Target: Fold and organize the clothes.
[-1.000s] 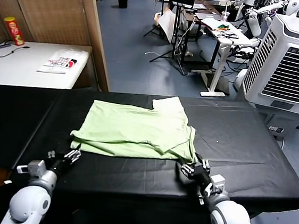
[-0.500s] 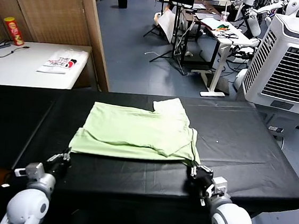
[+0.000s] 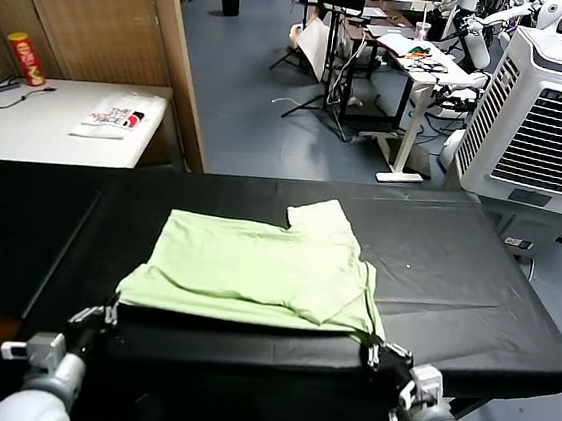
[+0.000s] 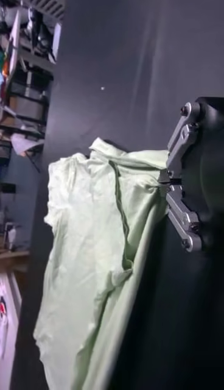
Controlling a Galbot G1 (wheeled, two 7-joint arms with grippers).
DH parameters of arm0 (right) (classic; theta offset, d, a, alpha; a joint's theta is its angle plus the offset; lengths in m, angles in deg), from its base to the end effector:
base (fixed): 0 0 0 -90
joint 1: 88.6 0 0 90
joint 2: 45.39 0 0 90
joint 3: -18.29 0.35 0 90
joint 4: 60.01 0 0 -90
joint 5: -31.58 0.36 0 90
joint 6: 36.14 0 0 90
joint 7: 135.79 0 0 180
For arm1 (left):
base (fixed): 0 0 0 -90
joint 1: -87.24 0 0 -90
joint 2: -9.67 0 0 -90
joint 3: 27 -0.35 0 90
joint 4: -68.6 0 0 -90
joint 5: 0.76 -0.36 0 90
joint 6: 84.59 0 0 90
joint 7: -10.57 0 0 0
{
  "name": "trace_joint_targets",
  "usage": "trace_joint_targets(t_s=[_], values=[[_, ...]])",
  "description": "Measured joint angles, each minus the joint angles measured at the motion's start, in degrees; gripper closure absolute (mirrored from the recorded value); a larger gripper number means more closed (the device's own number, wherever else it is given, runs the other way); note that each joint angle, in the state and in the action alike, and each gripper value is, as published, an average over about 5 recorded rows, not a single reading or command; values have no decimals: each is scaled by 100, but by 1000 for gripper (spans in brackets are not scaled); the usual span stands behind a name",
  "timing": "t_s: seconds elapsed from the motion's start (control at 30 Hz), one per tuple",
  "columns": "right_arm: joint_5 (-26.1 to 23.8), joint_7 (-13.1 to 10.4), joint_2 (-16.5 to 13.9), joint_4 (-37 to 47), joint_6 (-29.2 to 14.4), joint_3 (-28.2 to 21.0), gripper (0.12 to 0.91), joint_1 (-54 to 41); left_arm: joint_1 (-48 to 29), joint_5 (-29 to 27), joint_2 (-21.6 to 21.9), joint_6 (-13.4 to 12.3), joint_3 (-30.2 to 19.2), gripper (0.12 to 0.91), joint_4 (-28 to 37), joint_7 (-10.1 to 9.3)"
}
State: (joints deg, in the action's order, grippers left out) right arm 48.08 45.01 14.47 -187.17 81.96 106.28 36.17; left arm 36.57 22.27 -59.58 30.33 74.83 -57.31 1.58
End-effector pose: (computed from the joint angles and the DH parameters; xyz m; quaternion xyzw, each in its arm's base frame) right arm 0.1673 -0.0579 -0.2618 0.1540 -0.9516 0.0969 0.2478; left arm 0.1519 0.1051 -0.2649 0.0515 -0.9714 -0.0280 0.2300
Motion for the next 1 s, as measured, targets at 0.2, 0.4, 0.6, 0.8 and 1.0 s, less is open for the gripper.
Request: trace_joint_targets(t_s=[0.2,0.4,0.6,0.8,1.0], values=[[338,-54,-119,-421,65,258,235,216,229,-3,3,162,81,494,-228,-119],[810,-231,-284,-436,112,555,227,-152,63,233,113,175,213,253,-354,-209],[1180,-388,-550,435,162,275,227,-1570,-806,998,426,243,11,233,-21,-337],[1466,-570,-568,1703,167,-441,227,-3312,-2144,1810,894,416,-467,232,900,-432],[1488,-608,-253,3227,155,-1164,227,-4842,-3422,2342,1277,640,-1084,232,1968,-469]])
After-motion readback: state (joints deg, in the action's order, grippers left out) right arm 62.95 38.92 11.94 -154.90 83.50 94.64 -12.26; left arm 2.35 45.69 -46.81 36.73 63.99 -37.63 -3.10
